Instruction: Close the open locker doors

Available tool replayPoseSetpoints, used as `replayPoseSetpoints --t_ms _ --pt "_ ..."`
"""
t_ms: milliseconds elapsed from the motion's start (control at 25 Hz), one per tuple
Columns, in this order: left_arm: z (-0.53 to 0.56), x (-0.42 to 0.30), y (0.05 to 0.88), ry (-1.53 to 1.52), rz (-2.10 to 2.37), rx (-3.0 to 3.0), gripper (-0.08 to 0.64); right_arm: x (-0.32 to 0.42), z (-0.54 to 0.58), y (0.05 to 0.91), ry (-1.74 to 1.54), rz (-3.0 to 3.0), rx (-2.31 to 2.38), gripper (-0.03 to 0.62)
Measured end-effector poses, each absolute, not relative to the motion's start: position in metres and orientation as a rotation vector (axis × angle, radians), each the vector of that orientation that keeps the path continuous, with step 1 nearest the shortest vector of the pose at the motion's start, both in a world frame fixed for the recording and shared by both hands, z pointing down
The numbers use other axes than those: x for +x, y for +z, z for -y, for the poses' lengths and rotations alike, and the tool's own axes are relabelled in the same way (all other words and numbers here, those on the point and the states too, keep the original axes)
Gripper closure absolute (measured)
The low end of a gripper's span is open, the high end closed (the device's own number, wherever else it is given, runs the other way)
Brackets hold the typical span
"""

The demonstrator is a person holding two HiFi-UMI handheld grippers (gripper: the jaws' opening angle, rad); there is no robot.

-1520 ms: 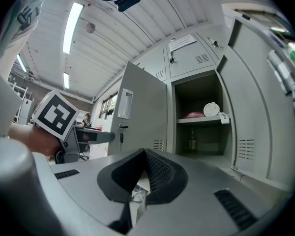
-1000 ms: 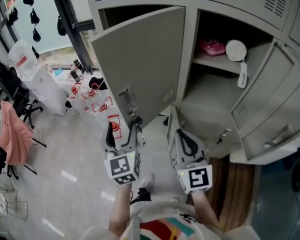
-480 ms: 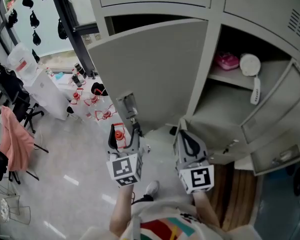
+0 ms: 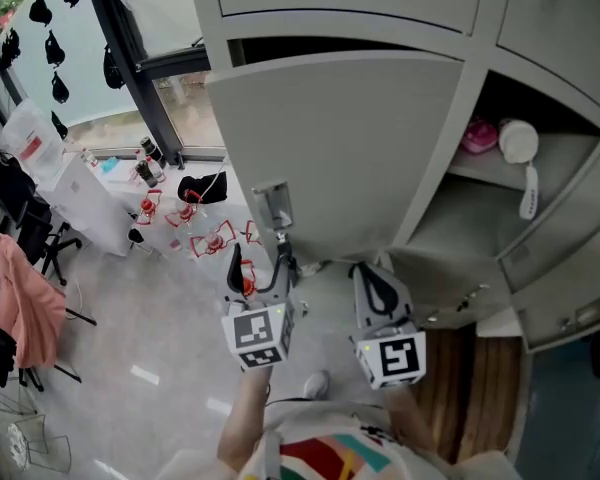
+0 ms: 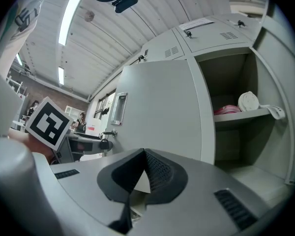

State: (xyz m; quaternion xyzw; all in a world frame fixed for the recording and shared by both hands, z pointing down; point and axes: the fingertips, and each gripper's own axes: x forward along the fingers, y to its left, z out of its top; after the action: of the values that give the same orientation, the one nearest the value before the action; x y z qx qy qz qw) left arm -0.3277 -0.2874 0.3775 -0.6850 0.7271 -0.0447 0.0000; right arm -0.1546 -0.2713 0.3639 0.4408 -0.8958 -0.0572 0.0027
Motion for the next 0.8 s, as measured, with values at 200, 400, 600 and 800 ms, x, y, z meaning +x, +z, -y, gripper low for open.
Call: replayPoseSetpoints --t_ms 200,400,600,800 --pt "0.313 -0.338 0.378 -0.168 -2.223 -2.203 0.225 -0.161 0.285 0.363 -0.169 2.766 1.473 0.588" --pt "0.338 -0.341 0.379 -0.185 -2.16 -2.232 0.225 -0.167 0.291 0.369 -0.162 2.729 1.522 0.588" --pt "0.358 -0.347 0.384 -0.19 -2.137 -2.278 0.225 -0.167 0.291 0.378 -0.137 2.674 1.56 0.588" --pt "0.375 -0.348 0.385 -0.197 -2.126 -2.299 0.225 -0.156 0.29 0.383 -0.112 2.618 1.616 0.588"
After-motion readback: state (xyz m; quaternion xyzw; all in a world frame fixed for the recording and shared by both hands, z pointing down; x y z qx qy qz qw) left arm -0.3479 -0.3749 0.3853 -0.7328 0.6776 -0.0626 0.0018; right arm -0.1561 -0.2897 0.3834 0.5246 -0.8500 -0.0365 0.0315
